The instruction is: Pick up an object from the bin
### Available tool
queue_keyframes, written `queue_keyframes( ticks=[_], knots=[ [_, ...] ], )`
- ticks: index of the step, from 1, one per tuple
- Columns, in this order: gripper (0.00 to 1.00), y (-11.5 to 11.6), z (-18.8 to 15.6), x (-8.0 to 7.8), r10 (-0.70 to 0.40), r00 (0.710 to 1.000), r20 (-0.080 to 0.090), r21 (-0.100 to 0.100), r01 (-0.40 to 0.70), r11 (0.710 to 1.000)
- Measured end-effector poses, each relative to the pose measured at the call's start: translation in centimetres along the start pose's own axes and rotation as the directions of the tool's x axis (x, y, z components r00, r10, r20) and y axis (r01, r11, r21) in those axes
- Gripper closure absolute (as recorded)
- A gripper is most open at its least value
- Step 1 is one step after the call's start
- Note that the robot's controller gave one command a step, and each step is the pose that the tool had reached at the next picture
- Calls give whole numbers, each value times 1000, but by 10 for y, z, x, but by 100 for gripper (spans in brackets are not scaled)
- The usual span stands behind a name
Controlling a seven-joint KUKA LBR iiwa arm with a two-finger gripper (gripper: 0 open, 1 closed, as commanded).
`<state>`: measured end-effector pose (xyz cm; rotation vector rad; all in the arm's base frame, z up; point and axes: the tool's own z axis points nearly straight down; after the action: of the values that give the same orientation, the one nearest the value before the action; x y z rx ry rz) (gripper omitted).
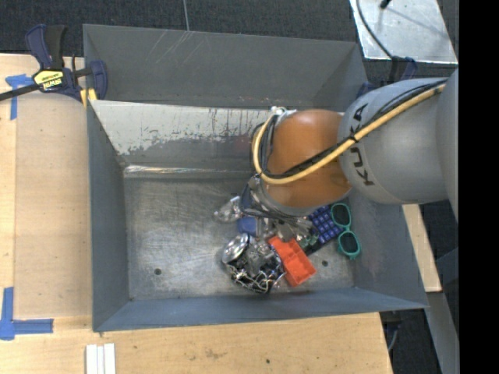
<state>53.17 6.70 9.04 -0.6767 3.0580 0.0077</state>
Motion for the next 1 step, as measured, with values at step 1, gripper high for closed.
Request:
queue_keyframes(
  ticks=[1],
  knots=[
    [0,-2,-9,-29,-263,965,-11,-4,263,965]
  ],
)
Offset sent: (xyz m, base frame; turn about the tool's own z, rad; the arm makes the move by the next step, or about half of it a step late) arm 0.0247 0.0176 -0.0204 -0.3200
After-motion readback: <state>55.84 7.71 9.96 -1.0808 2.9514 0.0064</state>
